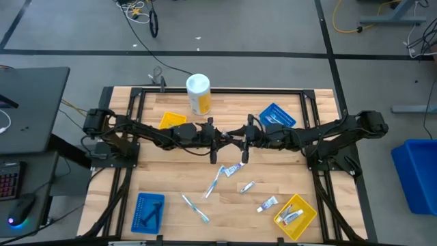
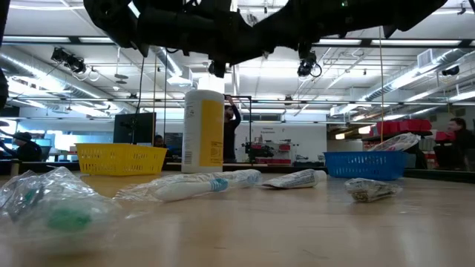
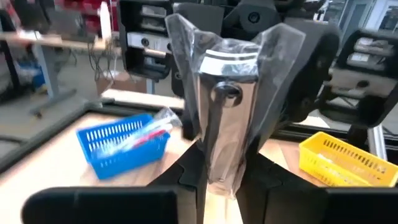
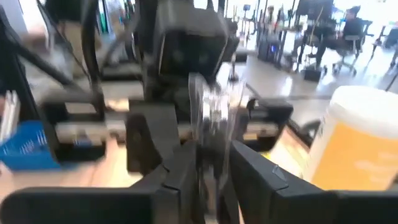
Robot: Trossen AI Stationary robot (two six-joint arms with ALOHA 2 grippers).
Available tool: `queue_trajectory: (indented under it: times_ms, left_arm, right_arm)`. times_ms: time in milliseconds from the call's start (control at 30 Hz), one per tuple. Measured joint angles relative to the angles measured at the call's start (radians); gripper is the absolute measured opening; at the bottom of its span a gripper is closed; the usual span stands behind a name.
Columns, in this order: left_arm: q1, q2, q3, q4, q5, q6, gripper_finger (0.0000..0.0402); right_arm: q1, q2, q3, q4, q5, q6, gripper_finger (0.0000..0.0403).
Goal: Pick & Place Travel size toiletries
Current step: Put the silver nail cutter into the top yellow bin
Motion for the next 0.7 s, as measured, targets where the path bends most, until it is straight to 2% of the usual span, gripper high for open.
queue_trajectory:
  times_ms: [133,300,433,567,700]
  left_arm:
    - [-0.001,0.000,0.000,-0.092,-0.048,-0.069,0.0055]
    - [0.000,-0.001,0.000,-0.266,-0.135,-0.158,0.0054]
    - [-0.001,-0.047,-0.001,-0.466,-0.202,-0.189,0.0060]
    - [0.000,-0.127,-0.001,-0.692,-0.318,-0.225,0.0065]
    - [0.009,-0.220,0.000,-0.940,-0.420,-0.367,0.0055]
  right_arm:
    - [0.000,0.000,0.000,-0.090,0.047,-0.007,0.0146]
    - [0.000,0.000,0.000,-0.241,0.173,0.038,0.0195]
    - [0.001,0.000,0.000,-0.385,0.179,0.149,0.0224]
    - [0.003,0.000,0.000,-0.535,0.177,0.241,0.0240]
    - [0.003,0.000,0.000,-0.622,0.176,0.294,0.0245]
